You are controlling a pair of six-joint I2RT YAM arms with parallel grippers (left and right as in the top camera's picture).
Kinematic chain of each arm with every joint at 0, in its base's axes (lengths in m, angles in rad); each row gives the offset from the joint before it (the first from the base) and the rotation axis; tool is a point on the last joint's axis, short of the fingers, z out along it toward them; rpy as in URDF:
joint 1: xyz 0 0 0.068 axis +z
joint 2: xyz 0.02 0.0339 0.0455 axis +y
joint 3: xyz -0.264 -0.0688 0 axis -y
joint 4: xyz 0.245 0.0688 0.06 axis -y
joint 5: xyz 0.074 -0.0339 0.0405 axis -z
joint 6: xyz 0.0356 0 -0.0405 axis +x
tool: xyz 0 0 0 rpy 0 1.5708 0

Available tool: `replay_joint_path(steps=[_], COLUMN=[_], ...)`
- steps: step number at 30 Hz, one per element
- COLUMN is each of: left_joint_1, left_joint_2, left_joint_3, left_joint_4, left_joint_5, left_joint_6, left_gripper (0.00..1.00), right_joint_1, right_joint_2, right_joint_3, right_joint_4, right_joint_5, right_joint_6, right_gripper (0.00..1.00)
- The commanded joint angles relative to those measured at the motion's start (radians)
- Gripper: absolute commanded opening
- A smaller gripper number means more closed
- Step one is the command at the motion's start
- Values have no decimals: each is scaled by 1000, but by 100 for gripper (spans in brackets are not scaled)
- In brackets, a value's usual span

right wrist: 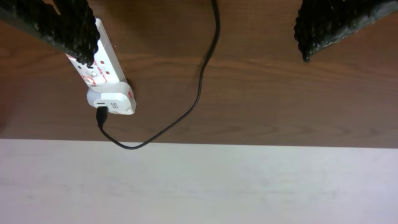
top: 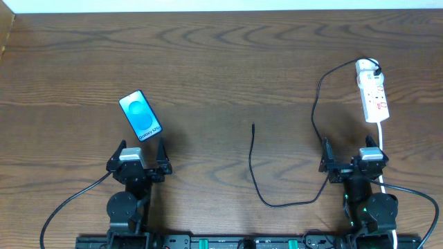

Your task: Plug charger to phone and switch on socket

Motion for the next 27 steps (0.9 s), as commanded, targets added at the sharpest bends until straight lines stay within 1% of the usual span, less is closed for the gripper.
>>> replay_joint_path(steps=[1, 5, 10, 18, 27], left_joint_1=[5, 5, 5, 5, 5], left_joint_2=[1, 39, 142, 403, 686], left_joint_3=[17, 57, 148, 362, 601], left_joint_4=[-42, -57, -105, -152, -272], left_joint_5=[11, 11, 12, 12, 12], left_joint_6=[6, 5, 6, 3, 2], left_gripper=[93, 93, 93, 93, 93], right_joint_1=[6, 6, 6, 6, 6], right_joint_2=[-5, -5, -5, -5, -5], right_joint_3=[-1, -1, -1, -1, -1], right_joint_4=[-3, -3, -3, -3, -3], right_joint_5=[12, 12, 12, 12, 12], right_joint_6=[13, 13, 13, 13, 13], right_gripper=[99, 99, 99, 99, 99])
